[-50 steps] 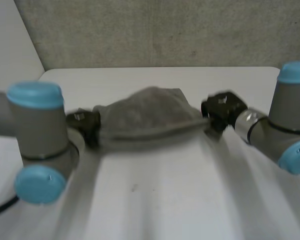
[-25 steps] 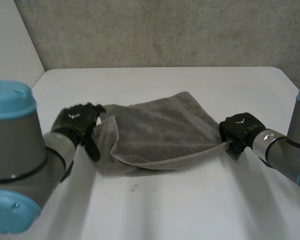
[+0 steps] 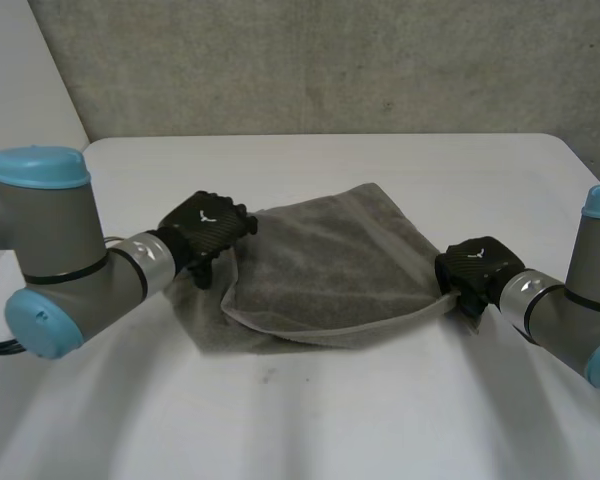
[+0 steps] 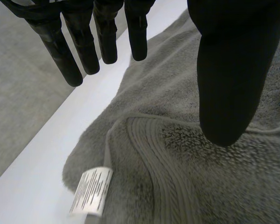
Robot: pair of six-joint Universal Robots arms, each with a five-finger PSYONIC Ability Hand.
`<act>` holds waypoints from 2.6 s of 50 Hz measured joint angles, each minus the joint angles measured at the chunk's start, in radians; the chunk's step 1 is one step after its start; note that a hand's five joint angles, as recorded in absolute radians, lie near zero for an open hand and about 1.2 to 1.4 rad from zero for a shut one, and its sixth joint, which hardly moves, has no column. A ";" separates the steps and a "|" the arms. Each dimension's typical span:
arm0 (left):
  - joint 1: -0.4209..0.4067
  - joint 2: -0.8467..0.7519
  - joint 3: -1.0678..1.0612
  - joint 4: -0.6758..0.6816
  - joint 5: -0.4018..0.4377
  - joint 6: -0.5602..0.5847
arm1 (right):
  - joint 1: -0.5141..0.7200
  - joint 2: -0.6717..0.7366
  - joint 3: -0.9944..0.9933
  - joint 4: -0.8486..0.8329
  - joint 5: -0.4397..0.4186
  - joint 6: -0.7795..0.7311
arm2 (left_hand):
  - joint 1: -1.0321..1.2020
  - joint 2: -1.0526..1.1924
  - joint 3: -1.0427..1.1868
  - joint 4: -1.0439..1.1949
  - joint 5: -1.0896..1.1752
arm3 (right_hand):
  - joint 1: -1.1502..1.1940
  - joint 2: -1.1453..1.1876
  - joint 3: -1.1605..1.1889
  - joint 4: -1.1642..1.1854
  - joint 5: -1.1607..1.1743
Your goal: Fold the towel.
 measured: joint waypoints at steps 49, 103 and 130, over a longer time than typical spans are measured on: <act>0.014 -0.164 0.187 -0.035 -0.107 0.192 | -0.001 0.009 0.000 0.002 0.004 -0.005 | 0.804 0.839 0.837 0.838 0.816 | 0.000 0.000 0.000 0.000 0.000; 0.187 0.105 0.383 -0.298 -0.184 -0.414 | 0.002 -0.012 -0.704 0.427 0.053 -0.051 | 0.816 0.857 0.853 0.855 0.833 | 0.001 0.001 0.000 0.000 0.000; 0.156 0.177 0.555 0.011 -0.264 -0.725 | 0.016 -0.213 -0.519 -0.106 0.099 0.108 | 0.820 0.857 0.854 0.855 0.835 | 0.001 0.001 0.000 0.000 0.000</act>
